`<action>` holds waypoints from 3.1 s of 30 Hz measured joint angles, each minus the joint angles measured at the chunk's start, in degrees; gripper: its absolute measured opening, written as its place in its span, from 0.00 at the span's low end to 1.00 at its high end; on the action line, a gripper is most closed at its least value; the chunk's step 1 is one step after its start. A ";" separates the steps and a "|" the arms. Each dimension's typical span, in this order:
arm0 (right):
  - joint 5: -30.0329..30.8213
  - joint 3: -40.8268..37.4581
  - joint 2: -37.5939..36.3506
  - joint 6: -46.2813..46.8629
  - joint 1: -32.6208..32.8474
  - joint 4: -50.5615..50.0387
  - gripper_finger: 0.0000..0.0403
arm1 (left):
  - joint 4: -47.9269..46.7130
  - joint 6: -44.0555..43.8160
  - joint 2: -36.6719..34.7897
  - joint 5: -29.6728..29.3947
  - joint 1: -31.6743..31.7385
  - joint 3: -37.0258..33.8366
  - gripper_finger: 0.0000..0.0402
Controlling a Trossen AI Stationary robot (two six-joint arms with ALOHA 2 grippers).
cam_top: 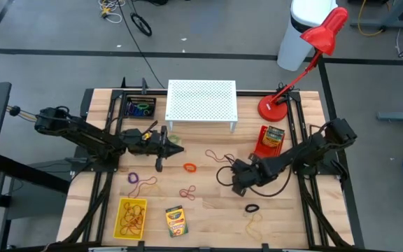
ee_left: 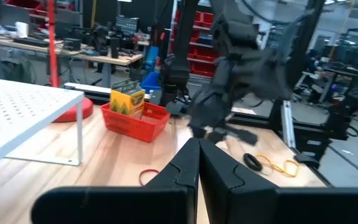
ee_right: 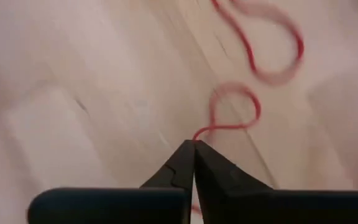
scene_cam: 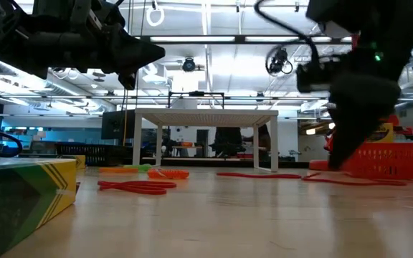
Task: Pick & Place Office Desk Supplies
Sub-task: Put the red rubber band into the yellow bin
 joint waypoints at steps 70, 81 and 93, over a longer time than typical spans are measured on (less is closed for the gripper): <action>15.56 1.50 -4.23 -48.98 -5.96 44.64 0.43 | -15.23 19.67 17.98 -10.96 -7.39 17.29 0.01; 16.19 -1.08 -6.07 -48.74 -6.46 40.25 0.06 | -45.02 9.36 -1.68 -5.24 -7.91 19.17 0.01; 16.21 -3.02 -6.28 -46.88 -8.72 39.61 0.06 | -96.12 -19.96 -5.58 7.06 -21.94 40.28 0.01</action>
